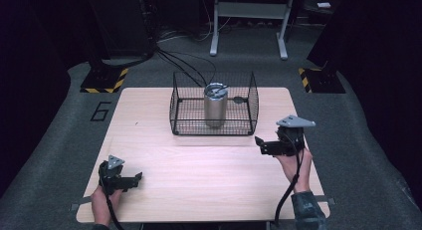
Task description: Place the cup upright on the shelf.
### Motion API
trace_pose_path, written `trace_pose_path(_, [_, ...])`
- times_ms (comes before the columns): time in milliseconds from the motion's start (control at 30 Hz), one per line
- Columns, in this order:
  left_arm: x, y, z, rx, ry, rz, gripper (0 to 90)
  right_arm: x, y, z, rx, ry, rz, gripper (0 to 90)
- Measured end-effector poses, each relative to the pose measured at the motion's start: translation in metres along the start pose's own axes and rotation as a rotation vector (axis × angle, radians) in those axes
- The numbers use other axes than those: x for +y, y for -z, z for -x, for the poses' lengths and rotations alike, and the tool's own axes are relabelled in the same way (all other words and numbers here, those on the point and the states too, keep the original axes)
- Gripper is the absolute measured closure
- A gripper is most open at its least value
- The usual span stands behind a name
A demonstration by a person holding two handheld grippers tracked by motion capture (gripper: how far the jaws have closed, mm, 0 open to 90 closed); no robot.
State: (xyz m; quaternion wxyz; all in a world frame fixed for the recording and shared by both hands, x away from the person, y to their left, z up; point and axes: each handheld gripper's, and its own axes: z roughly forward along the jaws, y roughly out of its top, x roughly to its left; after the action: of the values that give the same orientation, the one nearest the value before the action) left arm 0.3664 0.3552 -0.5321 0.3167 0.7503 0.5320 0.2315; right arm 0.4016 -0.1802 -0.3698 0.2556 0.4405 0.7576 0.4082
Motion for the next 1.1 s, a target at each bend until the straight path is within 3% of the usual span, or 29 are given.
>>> trace_pose_path(333, [0.000,0.000,0.000,0.000,-0.002,-0.001,0.4,-0.071,0.012,0.023,-0.050,-0.124,-0.057,0.0])
trace_pose_path(633, [0.000,0.000,0.000,0.000,-0.002,-0.001,0.4,-0.127,0.003,0.037,-0.088,-0.222,-0.103,0.0])
trace_pose_path(967, [0.000,0.000,0.000,0.000,-0.002,0.000,0.4,-0.167,-0.021,0.043,-0.164,-0.228,-0.191,0.0])
trace_pose_path(1100, [0.000,0.000,0.000,0.001,0.000,0.000,0.5,-0.172,-0.027,0.042,-0.183,-0.192,-0.227,0.0])
